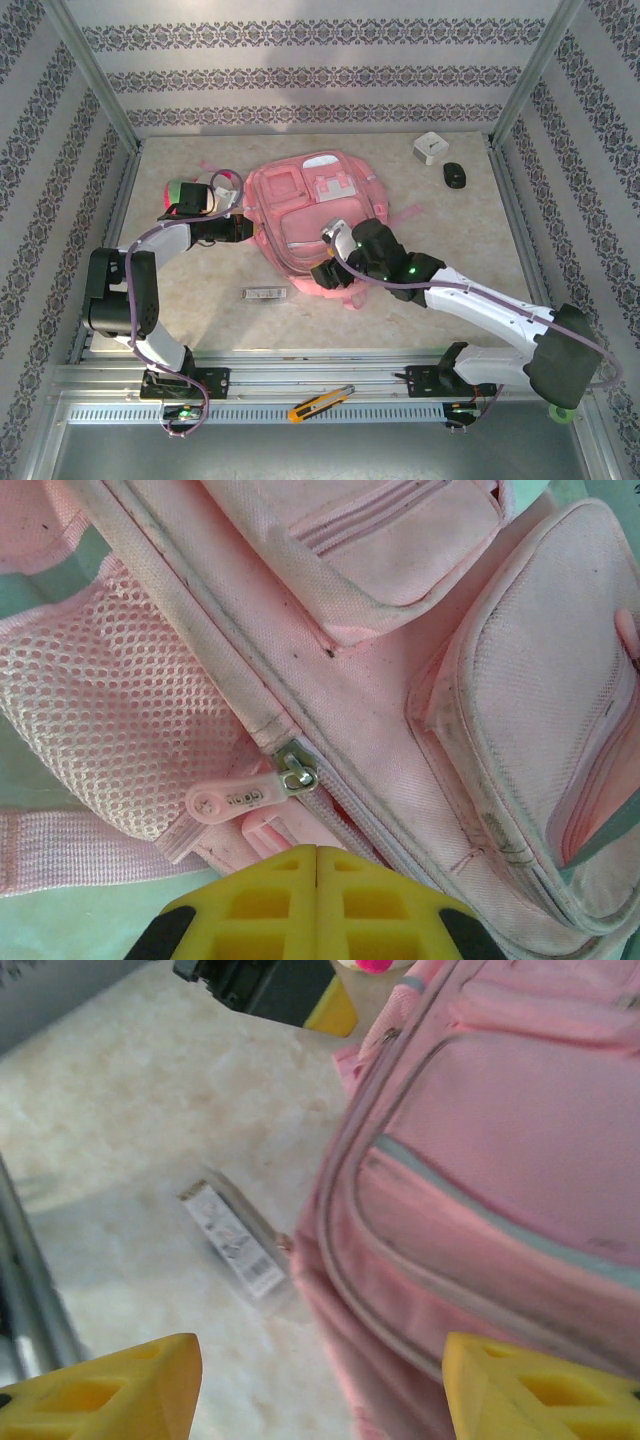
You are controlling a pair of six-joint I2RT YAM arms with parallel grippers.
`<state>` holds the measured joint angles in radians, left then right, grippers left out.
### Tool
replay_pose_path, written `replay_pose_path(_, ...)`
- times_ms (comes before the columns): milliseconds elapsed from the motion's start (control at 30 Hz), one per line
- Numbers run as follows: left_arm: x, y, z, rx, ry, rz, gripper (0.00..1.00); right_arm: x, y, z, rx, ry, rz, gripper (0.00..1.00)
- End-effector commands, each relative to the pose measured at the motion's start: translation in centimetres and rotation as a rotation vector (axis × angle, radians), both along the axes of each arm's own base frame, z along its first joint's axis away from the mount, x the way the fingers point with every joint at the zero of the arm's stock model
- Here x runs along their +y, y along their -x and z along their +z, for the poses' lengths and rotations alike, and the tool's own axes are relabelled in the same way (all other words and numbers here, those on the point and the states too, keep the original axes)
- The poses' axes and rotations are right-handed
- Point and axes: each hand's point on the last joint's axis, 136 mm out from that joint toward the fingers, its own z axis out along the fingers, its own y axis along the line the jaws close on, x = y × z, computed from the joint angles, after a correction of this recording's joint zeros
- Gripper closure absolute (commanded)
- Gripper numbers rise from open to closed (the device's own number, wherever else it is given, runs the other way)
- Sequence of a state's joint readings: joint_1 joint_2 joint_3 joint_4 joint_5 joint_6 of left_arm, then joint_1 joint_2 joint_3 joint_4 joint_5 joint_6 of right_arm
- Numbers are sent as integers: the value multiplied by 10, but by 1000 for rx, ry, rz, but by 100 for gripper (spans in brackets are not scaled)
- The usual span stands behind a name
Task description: Pack the student bag
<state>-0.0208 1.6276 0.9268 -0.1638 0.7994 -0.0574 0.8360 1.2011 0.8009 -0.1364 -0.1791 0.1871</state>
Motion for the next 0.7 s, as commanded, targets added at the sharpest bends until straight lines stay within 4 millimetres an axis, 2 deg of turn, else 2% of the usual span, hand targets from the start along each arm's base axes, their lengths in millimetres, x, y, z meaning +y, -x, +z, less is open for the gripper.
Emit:
replay_pose_path(0, -5, -3, 3, -27, 11, 5, 99, 5, 4, -4, 132, -108, -131, 35)
replay_pose_path(33, -3, -6, 0, -21, 4, 24, 89, 7, 5, -7, 155, -114, -143, 34)
replay_pose_path(100, 2, -10, -3, -22, -14, 56, 63, 7, 6, -11, 185, -120, -163, 33)
replay_pose_path(133, 4, -12, -4, -27, -25, 65, 57, 7, 7, -13, 191, -122, -169, 33)
replay_pose_path(267, 4, -16, 0, -95, -88, -19, 52, 3, 8, -18, 167, -113, -180, 33)
replay_pose_path(400, 0, -10, 17, -253, -214, -281, 47, -6, 10, -22, 109, -81, -160, 33)
replay_pose_path(500, -7, 12, 27, -427, -293, -586, 42, -15, 9, -23, 74, -69, -172, 33)
replay_pose_path(567, -4, 23, 24, -493, -365, -718, 37, -19, 8, -24, 76, -82, -188, 33)
replay_pose_path(667, 4, 37, 16, -521, -443, -904, 36, -22, 6, -28, 85, -102, -205, 33)
